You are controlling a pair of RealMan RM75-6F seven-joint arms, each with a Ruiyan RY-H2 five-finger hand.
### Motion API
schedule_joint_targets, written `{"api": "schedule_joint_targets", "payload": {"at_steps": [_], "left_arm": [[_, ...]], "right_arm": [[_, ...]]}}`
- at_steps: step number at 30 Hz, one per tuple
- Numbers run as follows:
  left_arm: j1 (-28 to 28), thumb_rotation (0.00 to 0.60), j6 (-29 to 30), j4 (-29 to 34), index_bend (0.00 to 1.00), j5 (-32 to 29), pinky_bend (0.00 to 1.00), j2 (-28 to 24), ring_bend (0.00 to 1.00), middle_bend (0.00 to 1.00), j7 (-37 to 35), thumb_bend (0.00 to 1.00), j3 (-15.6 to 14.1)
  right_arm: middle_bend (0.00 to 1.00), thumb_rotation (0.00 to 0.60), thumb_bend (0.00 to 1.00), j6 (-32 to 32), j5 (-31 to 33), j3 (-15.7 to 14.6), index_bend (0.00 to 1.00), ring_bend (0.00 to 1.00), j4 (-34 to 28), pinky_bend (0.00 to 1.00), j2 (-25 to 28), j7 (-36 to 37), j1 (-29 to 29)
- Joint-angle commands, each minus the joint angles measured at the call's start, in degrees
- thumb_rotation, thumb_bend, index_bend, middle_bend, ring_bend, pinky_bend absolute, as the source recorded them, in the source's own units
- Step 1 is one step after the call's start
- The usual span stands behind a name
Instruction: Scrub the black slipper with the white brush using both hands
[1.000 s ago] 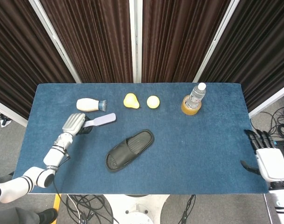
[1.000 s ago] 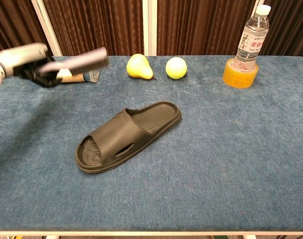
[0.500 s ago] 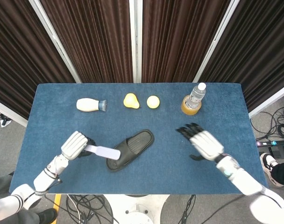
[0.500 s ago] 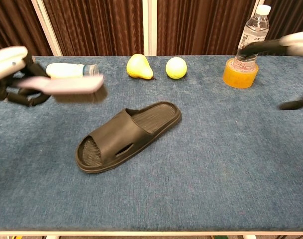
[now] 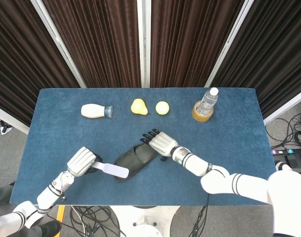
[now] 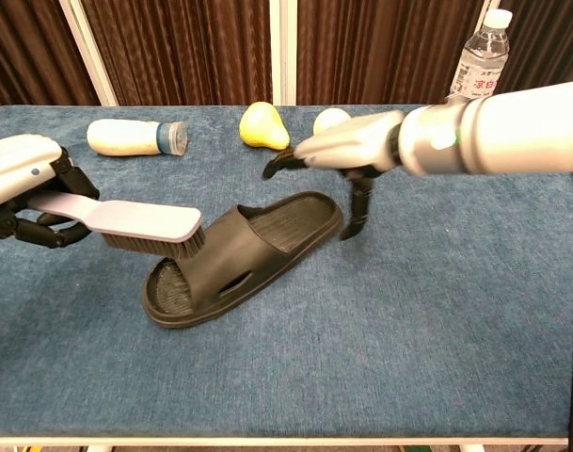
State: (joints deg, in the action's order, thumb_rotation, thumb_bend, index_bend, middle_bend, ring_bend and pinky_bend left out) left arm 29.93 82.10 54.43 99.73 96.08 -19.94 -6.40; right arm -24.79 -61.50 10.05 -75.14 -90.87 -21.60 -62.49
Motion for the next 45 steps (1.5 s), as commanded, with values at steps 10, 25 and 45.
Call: {"api": "schedule_joint_targets", "payload": {"at_steps": [10, 25, 45], "left_arm": [[1.0, 0.6, -3.1, -1.3, 1.0, -0.6, 1.0, 1.8, 1.0, 1.0, 0.5, 0.54, 0.9], [3.7, 0.6, -9.0, -13.8, 1.0, -5.5, 1.0, 8.1, 1.0, 1.0, -6.2, 0.54, 5.2], [2.9, 0.6, -7.5, -29.3, 1.0, -2.5, 1.0, 17.5, 1.0, 1.0, -10.8, 0.54, 0.7]], "right_arm": [[0.18, 0.6, 0.1, -3.0, 10.0, -4.3, 0.07, 0.01, 9.0, 0.02, -9.0, -4.7, -6.5], [0.41, 0.6, 0.17, -6.7, 4.8, -3.9, 0.51, 0.23, 11.7, 0.27, -10.2, 0.3, -4.2], [0.41, 0.6, 0.22, -5.9, 6.9, -3.3, 0.51, 0.23, 12.2, 0.27, -10.1, -0.6, -5.4]]}}
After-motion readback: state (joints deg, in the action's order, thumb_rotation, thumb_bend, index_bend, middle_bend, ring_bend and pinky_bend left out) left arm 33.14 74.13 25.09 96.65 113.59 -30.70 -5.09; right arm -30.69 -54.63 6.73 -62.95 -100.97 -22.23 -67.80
